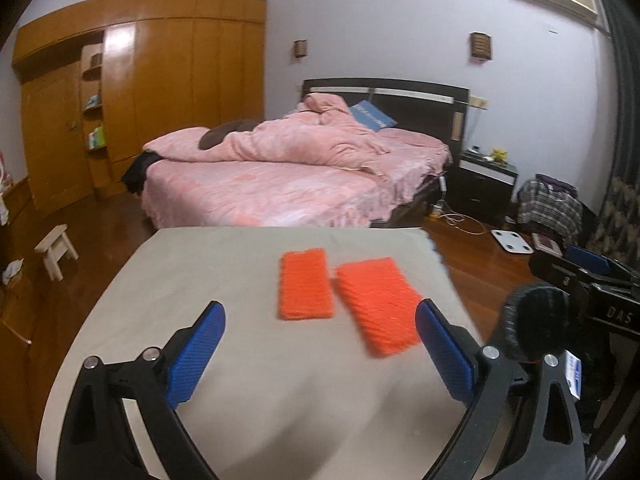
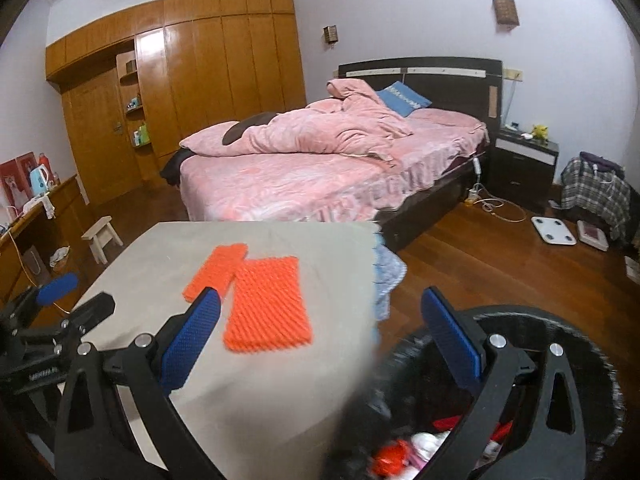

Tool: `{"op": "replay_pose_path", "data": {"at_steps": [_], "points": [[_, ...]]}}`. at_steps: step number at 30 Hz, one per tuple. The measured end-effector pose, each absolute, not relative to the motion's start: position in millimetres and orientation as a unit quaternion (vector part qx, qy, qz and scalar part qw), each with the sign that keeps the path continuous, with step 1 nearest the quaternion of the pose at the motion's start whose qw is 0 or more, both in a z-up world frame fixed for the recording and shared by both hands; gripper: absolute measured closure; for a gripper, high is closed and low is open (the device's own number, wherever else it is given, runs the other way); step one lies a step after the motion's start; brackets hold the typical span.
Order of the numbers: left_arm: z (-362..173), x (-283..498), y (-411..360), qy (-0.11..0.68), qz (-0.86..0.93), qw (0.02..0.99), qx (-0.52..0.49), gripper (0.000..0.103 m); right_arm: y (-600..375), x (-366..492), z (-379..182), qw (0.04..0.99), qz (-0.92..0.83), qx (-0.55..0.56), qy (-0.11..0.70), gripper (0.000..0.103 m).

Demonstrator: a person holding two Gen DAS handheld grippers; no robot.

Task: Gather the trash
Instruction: 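Move both tools back from the bin to the orange foam nets, then grasp the larger orange foam net with the right tool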

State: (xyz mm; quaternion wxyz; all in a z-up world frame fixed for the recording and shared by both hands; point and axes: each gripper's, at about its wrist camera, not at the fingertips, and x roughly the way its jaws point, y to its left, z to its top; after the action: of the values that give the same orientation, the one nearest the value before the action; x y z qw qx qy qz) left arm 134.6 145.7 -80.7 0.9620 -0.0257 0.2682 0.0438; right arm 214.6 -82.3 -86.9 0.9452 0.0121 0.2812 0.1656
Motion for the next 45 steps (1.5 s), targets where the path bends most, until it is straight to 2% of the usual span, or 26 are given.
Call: {"op": "replay_pose_path", "data": {"at_steps": [10,22,26,37,43,45], "points": [[-103.2,155.9,186.3,0.285,0.078,0.955,-0.032,0.009,-18.0,268.0,-126.2,0.935,0.165,-0.011,0.313,0.006],[-129.4,182.3,207.4,0.311,0.09,0.945,-0.047,0.009,2.8,317.2,-180.1,0.918,0.141,-0.035,0.37,0.006],[-135.5,189.3,211.2,0.317,0.091,0.943,-0.048,0.009,6.0,324.2,-190.8,0.908,0.149,-0.036,0.39,0.023],[-143.6,203.3,211.4,0.325,0.086,0.941,-0.047,0.009,11.2,332.7,-205.6,0.89,0.167,-0.037,0.423,0.028],[-145.4,207.1,208.6,0.326,0.084,0.94,-0.049,0.009,15.0,329.8,-205.0,0.885,0.19,-0.037,0.424,0.047],[-146.7,208.2,207.5,0.328,0.083,0.94,-0.05,0.009,14.5,328.7,-204.6,0.882,0.202,-0.028,0.425,0.058]]}}
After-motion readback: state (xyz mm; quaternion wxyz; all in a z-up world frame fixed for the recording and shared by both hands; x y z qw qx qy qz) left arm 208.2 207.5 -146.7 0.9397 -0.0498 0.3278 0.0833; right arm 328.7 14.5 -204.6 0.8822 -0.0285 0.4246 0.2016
